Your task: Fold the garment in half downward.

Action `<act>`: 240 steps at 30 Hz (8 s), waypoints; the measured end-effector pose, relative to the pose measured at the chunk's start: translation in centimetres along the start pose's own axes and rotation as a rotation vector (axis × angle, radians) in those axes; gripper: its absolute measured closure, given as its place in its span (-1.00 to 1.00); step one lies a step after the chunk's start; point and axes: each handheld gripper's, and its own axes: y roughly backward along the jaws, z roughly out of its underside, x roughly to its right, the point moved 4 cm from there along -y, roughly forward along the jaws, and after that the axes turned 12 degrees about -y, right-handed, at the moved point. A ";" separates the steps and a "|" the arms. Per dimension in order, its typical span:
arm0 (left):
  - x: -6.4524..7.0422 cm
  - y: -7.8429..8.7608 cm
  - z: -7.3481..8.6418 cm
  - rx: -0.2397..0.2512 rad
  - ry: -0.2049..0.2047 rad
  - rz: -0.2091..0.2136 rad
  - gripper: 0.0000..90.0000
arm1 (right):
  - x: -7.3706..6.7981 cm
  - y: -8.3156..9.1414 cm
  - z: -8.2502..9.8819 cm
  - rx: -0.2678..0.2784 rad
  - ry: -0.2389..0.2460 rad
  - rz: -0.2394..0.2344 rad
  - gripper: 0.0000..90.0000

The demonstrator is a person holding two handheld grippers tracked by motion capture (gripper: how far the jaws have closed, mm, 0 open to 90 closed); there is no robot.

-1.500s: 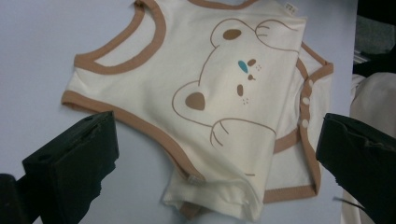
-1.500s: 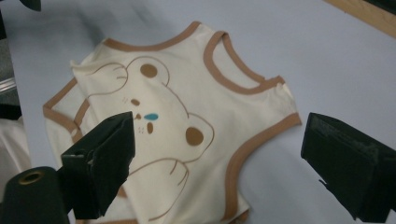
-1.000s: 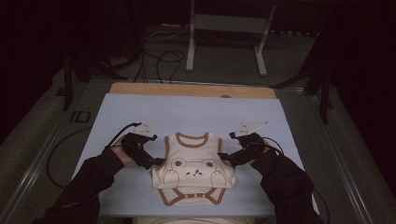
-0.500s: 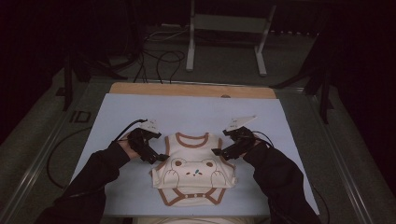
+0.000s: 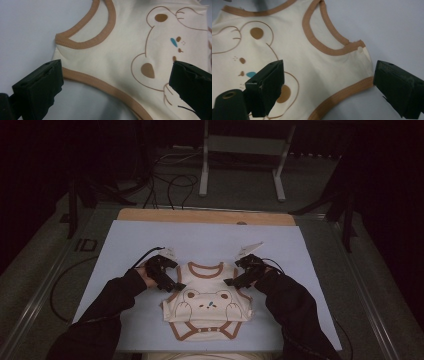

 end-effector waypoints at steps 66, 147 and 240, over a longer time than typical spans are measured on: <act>-3.3 -3.8 -0.3 -0.159 0.029 -0.105 0.67 | 2.3 -4.2 -0.5 -0.200 0.044 0.083 0.82; -3.9 6.3 -9.1 -0.004 -0.117 -0.195 0.95 | 1.1 4.7 -9.1 0.029 0.139 0.163 0.84; 6.7 5.2 -4.6 -0.018 -0.243 -0.108 0.94 | -6.1 5.1 0.0 0.073 0.205 0.074 0.83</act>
